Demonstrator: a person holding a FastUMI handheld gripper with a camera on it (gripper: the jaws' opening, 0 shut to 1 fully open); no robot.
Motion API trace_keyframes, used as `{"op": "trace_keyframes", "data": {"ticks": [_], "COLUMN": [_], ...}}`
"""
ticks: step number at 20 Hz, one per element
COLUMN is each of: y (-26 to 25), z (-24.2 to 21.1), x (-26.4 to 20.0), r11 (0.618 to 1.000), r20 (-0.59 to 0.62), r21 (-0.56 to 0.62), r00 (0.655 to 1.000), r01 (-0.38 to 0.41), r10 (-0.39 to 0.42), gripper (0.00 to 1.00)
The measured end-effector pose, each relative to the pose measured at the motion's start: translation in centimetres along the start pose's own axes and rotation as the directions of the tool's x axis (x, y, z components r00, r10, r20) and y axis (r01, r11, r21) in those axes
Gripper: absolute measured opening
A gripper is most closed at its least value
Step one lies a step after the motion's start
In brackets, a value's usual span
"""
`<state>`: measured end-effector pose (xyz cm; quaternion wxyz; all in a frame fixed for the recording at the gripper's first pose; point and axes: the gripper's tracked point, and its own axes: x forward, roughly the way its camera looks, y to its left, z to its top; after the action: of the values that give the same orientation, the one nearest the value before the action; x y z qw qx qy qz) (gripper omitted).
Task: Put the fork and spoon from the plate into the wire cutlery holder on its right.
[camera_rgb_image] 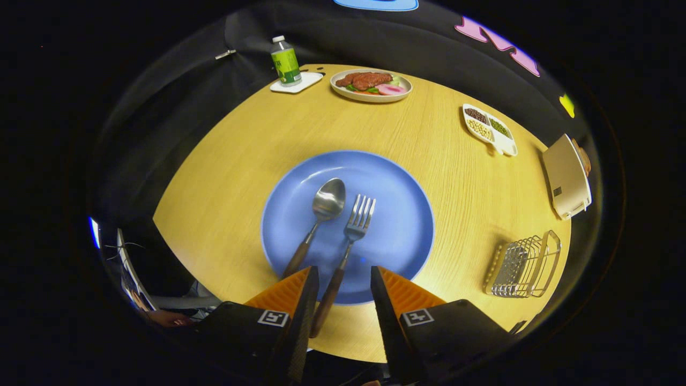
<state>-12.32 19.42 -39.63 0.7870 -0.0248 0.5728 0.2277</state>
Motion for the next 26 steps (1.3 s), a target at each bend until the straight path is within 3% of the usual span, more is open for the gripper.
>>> {"op": "trace_keyframes", "data": {"ticks": [3,6,7,9,19,26], "y": [-0.1,0.0,-0.3,-0.9,-3.7,-12.8], "z": [-0.6,-1.2,-1.3,-1.0,3.1,1.6], "x": [1.7,2.3,2.7,2.7,-3.6,-12.2], "r11": [1.000,0.998,0.997,0.996,0.982,0.982], "r20": [-0.033,-0.055,-0.061,-0.055,0.101,0.146], "r21": [0.012,0.056,0.072,0.083,0.188,0.190], "r00": [0.999,0.998,0.998,0.998,0.995,0.989], "r01": [0.016,0.016,0.028,0.033,-0.025,0.002], "r10": [-0.015,-0.013,-0.024,-0.028,0.006,-0.030], "gripper": [0.57,0.23,0.23,0.12,0.10,0.10]}}
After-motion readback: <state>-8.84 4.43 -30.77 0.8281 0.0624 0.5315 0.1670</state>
